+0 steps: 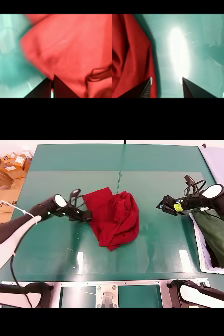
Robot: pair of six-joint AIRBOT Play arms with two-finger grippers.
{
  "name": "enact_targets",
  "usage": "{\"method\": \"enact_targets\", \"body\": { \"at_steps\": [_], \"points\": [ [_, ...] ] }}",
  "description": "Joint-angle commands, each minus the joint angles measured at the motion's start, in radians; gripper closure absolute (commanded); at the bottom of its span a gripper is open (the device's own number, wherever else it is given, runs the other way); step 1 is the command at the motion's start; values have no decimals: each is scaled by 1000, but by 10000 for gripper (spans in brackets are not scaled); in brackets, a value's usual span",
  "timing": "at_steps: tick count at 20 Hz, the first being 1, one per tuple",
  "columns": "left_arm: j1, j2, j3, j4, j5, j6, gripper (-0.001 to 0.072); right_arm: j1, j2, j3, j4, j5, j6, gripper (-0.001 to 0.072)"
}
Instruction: Fold the shirts.
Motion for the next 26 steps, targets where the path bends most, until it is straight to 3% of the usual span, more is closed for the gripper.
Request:
{"method": "enact_targets", "body": {
  "at_steps": [1, 5, 10, 13, 15, 16, 17, 22, 26],
  "points": [
    [76, -5, 90, 66, -66, 58, 685, 71, -2, 1, 100, -13, -43, 259],
    [114, -5, 116, 126, -149, 138, 685, 277, -79, 43, 202, -175, -81, 260],
    [114, -5, 116, 127, -146, 162, 685, 460, -381, 299, 286, -177, -71, 262],
    [115, -5, 116, 127, -153, 180, 684, 517, -536, 436, 286, -149, -9, 270],
    [115, -5, 116, 128, -163, 200, 684, 528, -592, 476, 295, -125, 5, 410],
    [115, -5, 118, 133, -169, 205, 684, 528, -595, 481, 296, -125, 4, 602],
    [115, -4, 130, 159, -183, 201, 685, 520, -591, 491, 288, -122, 0, 699],
    [115, 79, 333, 451, -271, 67, 686, 361, -443, 617, 177, 92, -26, 700],
    [115, 277, 555, 460, -283, 38, 686, 187, -171, 674, 156, 211, -71, 700]
  ]
}}
